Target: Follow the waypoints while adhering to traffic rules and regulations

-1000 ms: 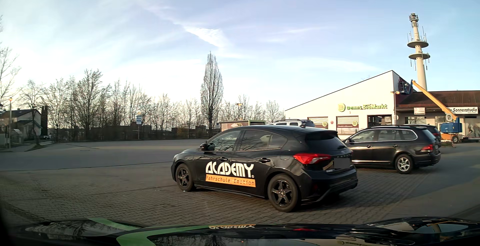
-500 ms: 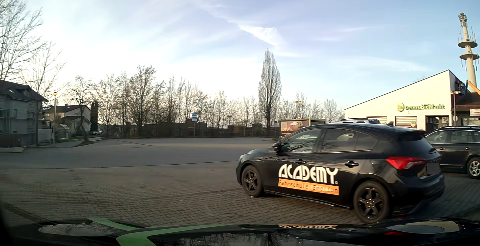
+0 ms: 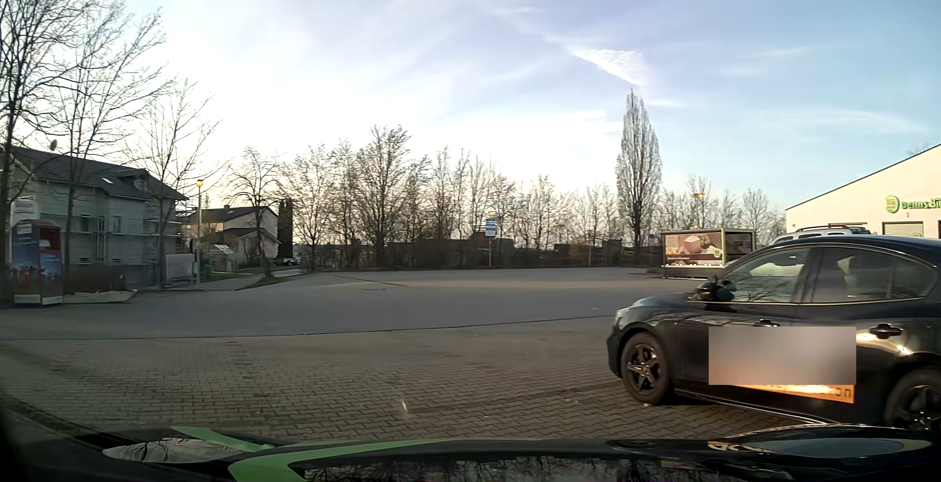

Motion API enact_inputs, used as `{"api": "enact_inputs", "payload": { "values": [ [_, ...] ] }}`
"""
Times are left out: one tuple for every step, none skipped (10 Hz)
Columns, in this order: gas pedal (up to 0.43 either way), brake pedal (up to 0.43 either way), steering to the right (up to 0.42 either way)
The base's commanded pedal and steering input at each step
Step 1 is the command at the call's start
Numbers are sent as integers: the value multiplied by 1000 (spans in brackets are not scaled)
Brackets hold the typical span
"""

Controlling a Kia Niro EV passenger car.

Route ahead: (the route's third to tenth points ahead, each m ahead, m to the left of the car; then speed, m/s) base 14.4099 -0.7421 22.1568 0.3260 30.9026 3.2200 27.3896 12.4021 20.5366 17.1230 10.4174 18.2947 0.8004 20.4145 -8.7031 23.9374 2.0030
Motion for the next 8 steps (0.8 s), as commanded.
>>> {"api": "enact_inputs", "payload": {
  "values": [
    [59, 0, -668],
    [59, 0, -639],
    [59, 0, -603],
    [47, 0, -556],
    [47, 0, -507],
    [20, 0, -448],
    [20, 0, -405],
    [20, 0, -350]
  ]
}}
